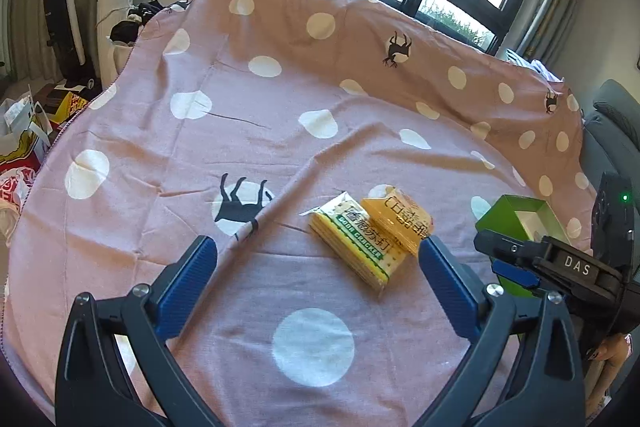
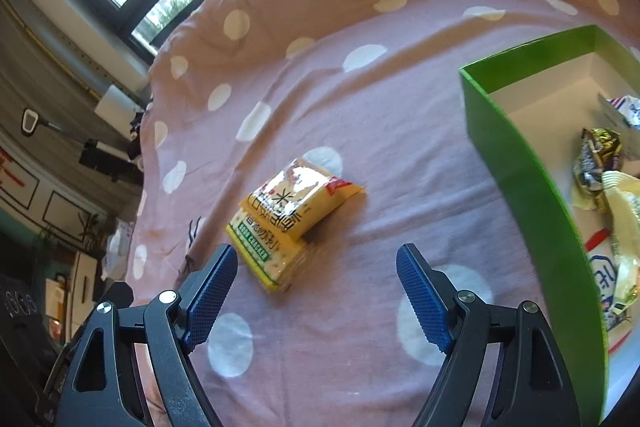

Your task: Organize snacks

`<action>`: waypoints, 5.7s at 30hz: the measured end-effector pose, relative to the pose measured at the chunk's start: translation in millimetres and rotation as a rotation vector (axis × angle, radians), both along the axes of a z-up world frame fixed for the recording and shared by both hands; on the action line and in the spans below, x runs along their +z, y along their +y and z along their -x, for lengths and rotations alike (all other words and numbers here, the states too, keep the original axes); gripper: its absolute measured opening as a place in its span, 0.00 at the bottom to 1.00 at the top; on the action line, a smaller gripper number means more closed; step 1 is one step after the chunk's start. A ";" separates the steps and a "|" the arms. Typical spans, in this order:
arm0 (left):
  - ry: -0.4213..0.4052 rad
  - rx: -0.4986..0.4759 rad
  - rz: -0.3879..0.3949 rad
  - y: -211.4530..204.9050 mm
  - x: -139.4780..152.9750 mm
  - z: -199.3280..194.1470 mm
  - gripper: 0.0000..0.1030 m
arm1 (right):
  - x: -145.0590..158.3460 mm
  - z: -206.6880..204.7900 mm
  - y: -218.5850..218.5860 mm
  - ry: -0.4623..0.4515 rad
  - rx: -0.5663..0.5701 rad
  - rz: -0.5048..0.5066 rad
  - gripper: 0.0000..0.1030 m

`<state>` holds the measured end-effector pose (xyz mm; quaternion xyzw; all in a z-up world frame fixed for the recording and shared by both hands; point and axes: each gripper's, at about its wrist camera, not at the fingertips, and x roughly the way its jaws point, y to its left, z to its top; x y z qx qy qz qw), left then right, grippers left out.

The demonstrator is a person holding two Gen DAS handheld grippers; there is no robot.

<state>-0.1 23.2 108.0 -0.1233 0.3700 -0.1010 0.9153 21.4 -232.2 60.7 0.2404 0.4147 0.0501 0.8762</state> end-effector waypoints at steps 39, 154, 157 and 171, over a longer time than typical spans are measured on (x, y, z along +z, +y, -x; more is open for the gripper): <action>0.131 0.033 -0.003 9.8 -20.4 -17.2 0.98 | -38.3 -91.1 34.3 0.184 -0.053 0.072 0.54; -0.006 -0.638 0.086 -283.1 9.4 36.7 0.77 | 18.1 108.9 -197.5 -0.102 -0.304 -0.044 0.62; -0.031 -0.557 0.090 -246.3 15.9 34.3 0.88 | 28.3 108.5 -181.7 -0.142 -0.277 -0.005 0.70; 0.028 -0.107 0.049 -63.6 -11.2 -4.6 0.98 | 47.1 78.6 -82.1 -0.261 -0.063 0.125 0.79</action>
